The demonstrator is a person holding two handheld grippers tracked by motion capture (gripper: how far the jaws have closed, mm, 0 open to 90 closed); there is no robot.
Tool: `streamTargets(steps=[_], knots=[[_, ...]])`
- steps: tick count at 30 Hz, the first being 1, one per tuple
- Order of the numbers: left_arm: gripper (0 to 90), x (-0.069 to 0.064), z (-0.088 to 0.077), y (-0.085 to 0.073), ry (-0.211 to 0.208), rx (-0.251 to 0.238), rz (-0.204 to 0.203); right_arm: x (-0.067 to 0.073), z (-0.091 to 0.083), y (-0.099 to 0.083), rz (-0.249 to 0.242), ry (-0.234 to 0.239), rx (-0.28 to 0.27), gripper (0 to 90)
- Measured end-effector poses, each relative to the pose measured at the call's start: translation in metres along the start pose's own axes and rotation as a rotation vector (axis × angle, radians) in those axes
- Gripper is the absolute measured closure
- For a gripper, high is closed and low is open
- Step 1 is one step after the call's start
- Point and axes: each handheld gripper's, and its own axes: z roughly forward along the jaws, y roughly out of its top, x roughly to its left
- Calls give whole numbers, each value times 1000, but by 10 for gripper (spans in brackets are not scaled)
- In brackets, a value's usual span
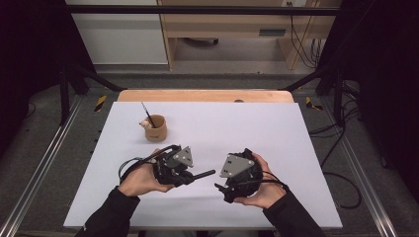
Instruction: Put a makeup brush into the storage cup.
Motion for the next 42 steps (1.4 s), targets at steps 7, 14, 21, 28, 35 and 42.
streamTargets(steps=[7, 14, 21, 28, 35, 42], knots=[[788, -1, -1, 5, -16, 0, 13, 3, 0, 5, -53, 18, 11, 168], [788, -2, -2, 8, -25, 6, 19, 7, 3, 7, -77, 27, 27, 195], [788, -2, 2, 12, -39, 25, 17, 11, 4, 10, -119, 38, 46, 237], [788, -3, 5, 15, -52, 31, 15, 16, 9, 10, -179, 40, 67, 310], [788, -2, 6, 17, -60, 29, 9, 19, 13, 12, -247, 51, 75, 384], [788, -2, 8, 18, -69, 39, -2, 23, 16, 13, -297, 59, 73, 451]])
